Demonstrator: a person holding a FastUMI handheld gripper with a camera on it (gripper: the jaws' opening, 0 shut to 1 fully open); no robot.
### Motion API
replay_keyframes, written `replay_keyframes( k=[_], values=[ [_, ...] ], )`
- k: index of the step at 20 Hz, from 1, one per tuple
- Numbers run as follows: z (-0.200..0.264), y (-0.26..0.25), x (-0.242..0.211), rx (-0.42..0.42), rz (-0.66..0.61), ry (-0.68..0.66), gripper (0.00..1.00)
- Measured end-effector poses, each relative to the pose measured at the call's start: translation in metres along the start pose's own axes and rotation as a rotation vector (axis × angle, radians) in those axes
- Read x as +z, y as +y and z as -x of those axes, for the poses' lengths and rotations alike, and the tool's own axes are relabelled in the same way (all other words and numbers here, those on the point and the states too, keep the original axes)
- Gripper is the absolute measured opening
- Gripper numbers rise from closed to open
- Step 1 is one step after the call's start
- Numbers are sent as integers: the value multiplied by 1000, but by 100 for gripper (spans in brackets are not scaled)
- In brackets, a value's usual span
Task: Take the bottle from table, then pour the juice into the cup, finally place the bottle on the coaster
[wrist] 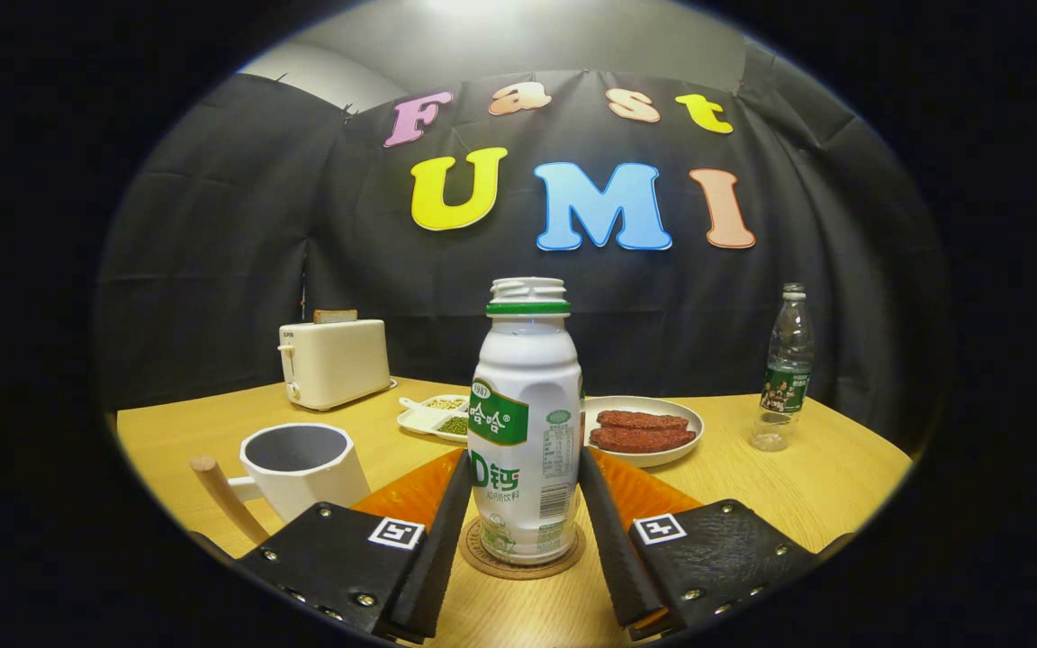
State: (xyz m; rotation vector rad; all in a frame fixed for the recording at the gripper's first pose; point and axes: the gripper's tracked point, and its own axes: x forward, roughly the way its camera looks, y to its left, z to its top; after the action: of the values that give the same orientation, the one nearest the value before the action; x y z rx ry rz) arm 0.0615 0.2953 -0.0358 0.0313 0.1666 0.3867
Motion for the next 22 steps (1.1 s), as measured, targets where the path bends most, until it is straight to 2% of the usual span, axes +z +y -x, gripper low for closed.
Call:
replay_keyframes(
  k=[3,16,18,19,22],
  values=[
    [1,-1,1,-15,19,11,70],
    [-2,17,0,82,-16,5,70],
    [-4,13,-2,73,-27,7,70],
    [-2,14,-5,66,-25,21,77],
    [-4,16,-9,65,-8,44,77]
  ],
)
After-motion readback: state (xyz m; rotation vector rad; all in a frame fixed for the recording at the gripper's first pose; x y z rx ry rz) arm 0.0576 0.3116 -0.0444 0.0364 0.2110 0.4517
